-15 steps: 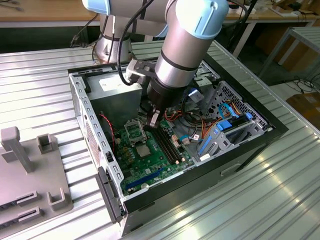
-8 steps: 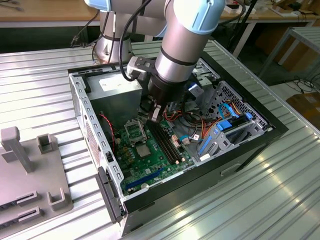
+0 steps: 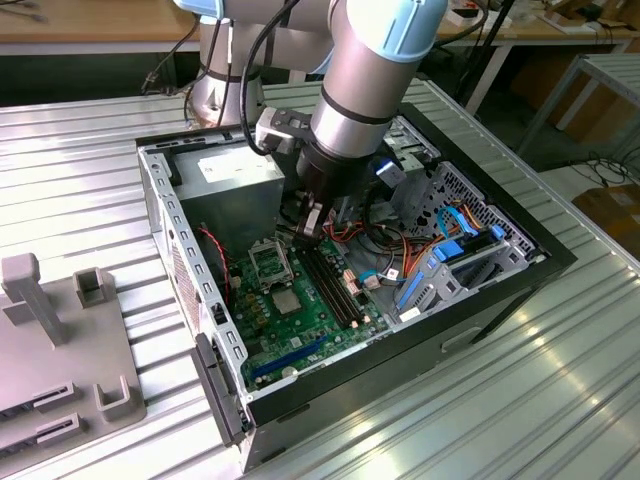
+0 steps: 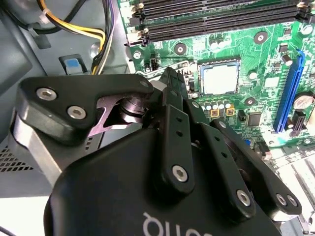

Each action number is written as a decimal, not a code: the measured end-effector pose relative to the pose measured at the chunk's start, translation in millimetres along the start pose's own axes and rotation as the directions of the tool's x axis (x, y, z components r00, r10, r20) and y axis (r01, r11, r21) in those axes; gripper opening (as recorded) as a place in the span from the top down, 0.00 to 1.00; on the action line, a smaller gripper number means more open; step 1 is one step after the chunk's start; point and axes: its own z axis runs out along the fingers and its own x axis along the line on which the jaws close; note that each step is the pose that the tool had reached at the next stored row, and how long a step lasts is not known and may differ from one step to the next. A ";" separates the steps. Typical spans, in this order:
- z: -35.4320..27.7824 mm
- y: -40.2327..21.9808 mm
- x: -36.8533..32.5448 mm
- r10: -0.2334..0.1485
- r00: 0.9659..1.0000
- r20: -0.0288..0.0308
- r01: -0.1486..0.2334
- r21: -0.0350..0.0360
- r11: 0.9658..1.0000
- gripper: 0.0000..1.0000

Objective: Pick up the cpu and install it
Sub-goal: 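Close the cpu cover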

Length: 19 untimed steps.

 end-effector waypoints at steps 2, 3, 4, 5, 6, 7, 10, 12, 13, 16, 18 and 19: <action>0.0 0.0 0.0 0.000 1.000 0.000 0.000 0.000 1.000 0.89; 0.0 0.0 0.0 0.000 1.000 0.000 0.000 0.000 1.000 0.89; 0.0 0.0 0.0 0.000 1.000 0.000 0.000 0.000 1.000 0.89; 0.0 0.0 0.0 0.000 1.000 0.000 0.000 0.000 1.000 0.89; 0.0 0.0 0.0 0.000 1.000 0.000 0.000 0.000 1.000 0.89; 0.0 0.0 0.0 0.000 1.000 0.000 0.000 0.000 1.000 0.89; 0.0 0.0 0.0 0.000 1.000 0.000 0.000 0.000 1.000 0.89; 0.1 -0.9 -2.0 -0.002 1.000 0.000 0.002 0.000 1.000 0.89; 0.0 -2.2 -3.5 -0.003 1.000 0.000 0.003 0.000 1.000 0.89; -0.2 -6.3 -8.0 -0.007 1.000 -0.001 0.007 0.000 1.000 0.89; -0.2 -8.3 -10.8 -0.010 1.000 -0.001 0.010 0.000 1.000 0.89; 0.1 -8.2 -11.2 -0.010 1.000 -0.001 0.010 0.000 1.000 0.89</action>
